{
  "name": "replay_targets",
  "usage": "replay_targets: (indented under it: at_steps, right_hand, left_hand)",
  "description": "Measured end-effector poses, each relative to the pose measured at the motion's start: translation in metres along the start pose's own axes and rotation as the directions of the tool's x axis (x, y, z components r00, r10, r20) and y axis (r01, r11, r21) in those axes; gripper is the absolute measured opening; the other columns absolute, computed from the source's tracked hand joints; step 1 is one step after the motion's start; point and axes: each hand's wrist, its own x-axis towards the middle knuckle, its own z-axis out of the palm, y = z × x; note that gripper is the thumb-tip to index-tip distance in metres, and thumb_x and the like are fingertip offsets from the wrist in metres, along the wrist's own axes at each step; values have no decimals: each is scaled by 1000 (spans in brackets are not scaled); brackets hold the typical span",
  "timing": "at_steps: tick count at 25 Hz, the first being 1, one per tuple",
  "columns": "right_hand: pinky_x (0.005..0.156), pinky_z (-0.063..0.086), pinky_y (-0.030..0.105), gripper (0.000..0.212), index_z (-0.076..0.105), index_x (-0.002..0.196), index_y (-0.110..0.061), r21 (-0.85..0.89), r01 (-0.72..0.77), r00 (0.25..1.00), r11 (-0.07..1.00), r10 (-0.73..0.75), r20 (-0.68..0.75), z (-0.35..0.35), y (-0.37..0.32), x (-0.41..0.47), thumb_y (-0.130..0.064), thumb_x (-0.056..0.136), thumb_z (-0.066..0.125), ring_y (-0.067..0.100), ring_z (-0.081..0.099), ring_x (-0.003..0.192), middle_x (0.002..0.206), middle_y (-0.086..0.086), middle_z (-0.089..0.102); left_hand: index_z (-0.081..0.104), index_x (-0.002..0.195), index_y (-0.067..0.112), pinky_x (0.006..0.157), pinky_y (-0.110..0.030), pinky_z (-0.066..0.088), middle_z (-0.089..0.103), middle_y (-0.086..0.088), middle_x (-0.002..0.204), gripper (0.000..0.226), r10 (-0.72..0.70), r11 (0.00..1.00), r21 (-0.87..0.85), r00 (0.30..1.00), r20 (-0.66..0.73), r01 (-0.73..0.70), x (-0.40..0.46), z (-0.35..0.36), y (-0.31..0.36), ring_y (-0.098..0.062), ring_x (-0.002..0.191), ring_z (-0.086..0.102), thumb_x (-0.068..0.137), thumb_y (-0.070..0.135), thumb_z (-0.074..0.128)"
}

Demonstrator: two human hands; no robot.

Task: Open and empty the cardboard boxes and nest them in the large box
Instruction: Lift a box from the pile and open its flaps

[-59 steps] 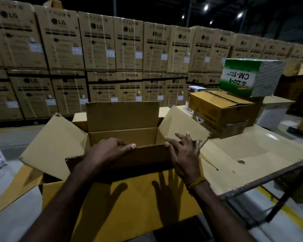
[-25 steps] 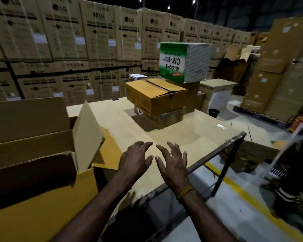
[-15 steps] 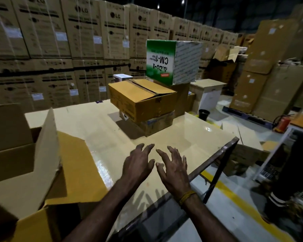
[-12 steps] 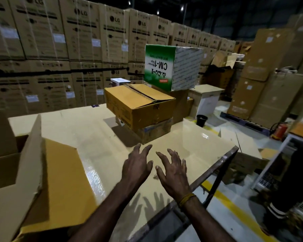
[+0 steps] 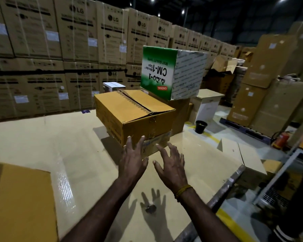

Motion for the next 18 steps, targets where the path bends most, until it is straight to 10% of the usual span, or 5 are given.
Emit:
replay_targets:
  at_steps: [9, 18]
  right_hand:
    - [119, 19, 55, 70, 26, 151, -39, 126, -30, 999, 992, 33, -21, 23, 70, 141, -49, 91, 61, 31, 9, 151, 163, 9, 6]
    - [115, 26, 62, 89, 22, 150, -47, 201, 18, 995, 979, -38, 93, 69, 151, 296, -54, 79, 74, 44, 4, 149, 161, 10, -20]
  left_hand:
    - [4, 152, 53, 109, -61, 33, -18, 2, 163, 86, -86, 993, 73, 985, -151, 98, 107, 44, -5, -42, 149, 1, 90, 49, 64]
    - [40, 145, 46, 101, -65, 41, 20, 0, 162, 68, -211, 956, 124, 916, -341, 266, 200, 73, -20, -36, 149, 11, 85, 43, 72]
